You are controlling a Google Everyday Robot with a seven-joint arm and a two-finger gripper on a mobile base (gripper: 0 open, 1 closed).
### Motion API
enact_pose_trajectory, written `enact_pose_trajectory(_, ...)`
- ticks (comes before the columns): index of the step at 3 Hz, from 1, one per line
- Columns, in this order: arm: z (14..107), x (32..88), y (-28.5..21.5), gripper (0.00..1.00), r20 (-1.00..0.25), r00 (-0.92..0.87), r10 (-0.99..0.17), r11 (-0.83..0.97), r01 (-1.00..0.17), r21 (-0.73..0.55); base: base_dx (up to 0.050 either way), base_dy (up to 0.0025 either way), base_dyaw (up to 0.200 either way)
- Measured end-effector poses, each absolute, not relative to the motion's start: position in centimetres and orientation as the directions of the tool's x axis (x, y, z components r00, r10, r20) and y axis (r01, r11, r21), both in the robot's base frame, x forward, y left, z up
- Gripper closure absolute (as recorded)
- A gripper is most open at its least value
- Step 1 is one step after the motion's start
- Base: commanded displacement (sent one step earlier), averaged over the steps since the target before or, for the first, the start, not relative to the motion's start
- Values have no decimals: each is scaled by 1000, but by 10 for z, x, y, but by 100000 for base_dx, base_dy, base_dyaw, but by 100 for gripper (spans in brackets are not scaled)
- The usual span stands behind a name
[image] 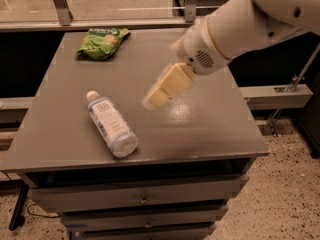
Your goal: Pick green rice chip bag
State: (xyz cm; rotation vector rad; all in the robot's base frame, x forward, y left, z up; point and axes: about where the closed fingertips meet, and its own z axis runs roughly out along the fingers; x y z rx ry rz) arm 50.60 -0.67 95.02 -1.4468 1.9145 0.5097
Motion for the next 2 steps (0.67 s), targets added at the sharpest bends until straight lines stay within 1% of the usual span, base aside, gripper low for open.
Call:
enact_pose_trajectory(1,964,522,7,0,-759,-134,-637,342,-931,-123,0,0,0)
enact_pose_trajectory(2,964,522,7,0,-759,-134,-637,342,-931,-124,0,0,0)
